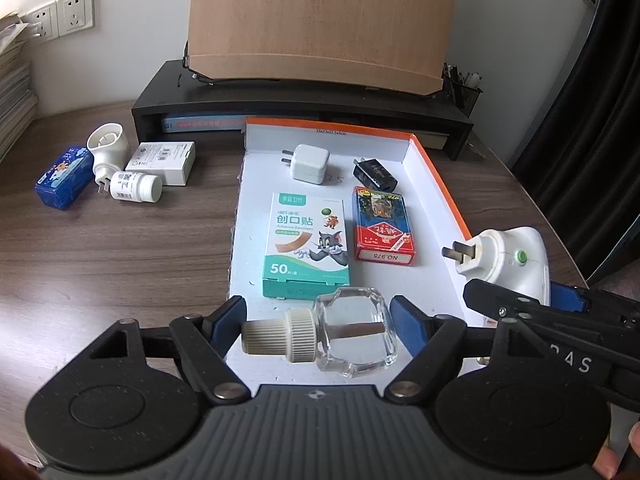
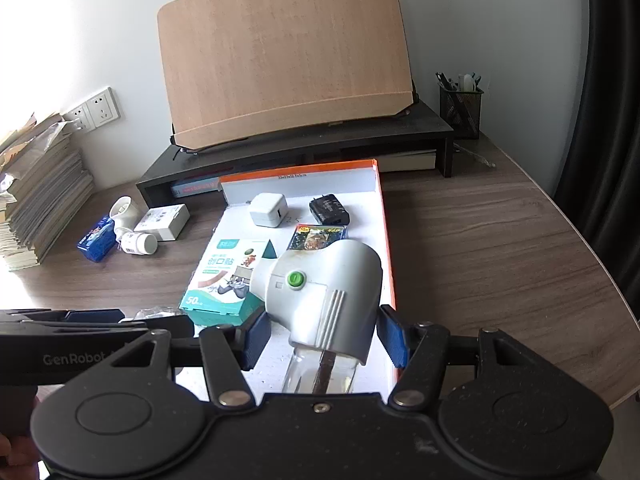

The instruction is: Organize rigid objects

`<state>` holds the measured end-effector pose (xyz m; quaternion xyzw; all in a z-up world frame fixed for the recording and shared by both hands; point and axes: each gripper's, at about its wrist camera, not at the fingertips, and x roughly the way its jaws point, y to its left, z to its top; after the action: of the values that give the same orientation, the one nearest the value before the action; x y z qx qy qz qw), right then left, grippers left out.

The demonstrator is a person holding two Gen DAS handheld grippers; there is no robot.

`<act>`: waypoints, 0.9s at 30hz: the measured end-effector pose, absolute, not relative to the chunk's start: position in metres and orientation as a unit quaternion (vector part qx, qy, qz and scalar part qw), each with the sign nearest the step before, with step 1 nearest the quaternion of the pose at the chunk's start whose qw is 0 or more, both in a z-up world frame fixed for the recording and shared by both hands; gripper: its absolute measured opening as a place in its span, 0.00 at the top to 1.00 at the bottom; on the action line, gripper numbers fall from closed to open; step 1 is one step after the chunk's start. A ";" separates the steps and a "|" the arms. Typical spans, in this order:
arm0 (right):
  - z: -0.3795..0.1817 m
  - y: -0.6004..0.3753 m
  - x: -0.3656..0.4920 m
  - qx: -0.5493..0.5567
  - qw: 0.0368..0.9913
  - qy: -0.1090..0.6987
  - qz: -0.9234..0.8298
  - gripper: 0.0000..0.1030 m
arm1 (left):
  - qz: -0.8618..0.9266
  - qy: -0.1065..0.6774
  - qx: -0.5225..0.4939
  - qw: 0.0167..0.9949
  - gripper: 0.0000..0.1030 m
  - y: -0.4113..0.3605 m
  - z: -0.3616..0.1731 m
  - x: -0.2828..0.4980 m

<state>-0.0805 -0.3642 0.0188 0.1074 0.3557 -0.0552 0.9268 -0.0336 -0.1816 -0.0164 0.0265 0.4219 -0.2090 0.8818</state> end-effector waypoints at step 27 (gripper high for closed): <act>0.002 -0.363 -0.064 0.108 0.919 0.376 -0.051 0.31 | -0.206 0.439 0.033 0.874 0.22 -0.185 -0.028 -0.021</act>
<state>-0.0640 -0.3633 0.0024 0.1082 0.3761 -0.0513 0.9188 -0.0209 -0.1851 -0.0285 0.0334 0.4394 -0.2064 0.8736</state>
